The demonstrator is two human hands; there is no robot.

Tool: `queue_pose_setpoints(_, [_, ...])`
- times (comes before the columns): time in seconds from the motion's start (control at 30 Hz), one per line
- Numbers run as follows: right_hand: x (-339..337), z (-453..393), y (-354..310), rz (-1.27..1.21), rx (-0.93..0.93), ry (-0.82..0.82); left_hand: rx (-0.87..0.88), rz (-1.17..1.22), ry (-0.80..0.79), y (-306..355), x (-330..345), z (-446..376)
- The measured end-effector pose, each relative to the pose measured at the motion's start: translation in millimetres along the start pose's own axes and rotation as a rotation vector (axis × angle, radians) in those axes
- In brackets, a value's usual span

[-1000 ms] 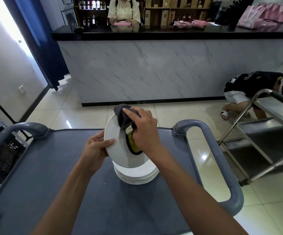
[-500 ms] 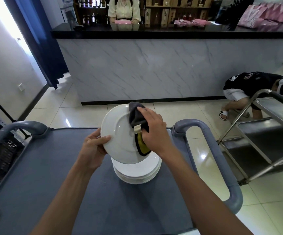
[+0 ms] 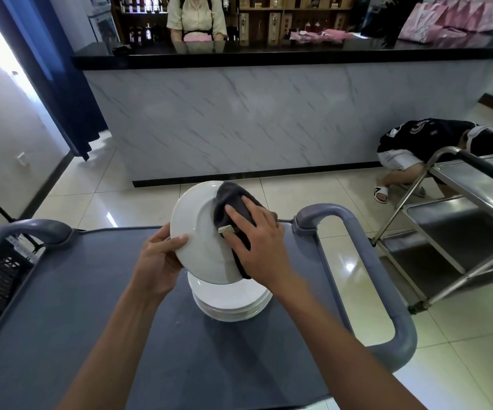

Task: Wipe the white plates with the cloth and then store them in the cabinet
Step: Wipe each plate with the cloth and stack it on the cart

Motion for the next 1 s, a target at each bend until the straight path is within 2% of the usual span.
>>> queue_pose_setpoints(0.27, [-1,12,8,-0.058,-0.026,0.123,0.002,-0.004,0.031,-1,-5,-2])
queue_pose_setpoints(0.67, [7,42,15,-0.193,-0.039,0.121,0.031,-0.067,0.147,4,-4,-13])
queue_pose_setpoints(0.77, [2,44,20,-0.189,-0.045,0.148,0.097,-0.188,0.142,12,3,-14])
queue_pose_setpoints(0.83, [-5,43,28,-0.185,-0.034,0.170,0.200,-0.322,0.076,21,14,-15])
queue_pose_setpoints(1.0, [-32,37,48,-0.173,0.026,0.246,0.439,-0.926,-0.100,30,43,-13])
Point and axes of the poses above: each hand's wrist, its own z-axis away from the middle knuckle, its own x-axis out of the palm, y = z × x, the point moved 9 cm from there along -z, towards the middle knuckle, and after that the axes turned 13 degrees about x, right-handed, at the moved point
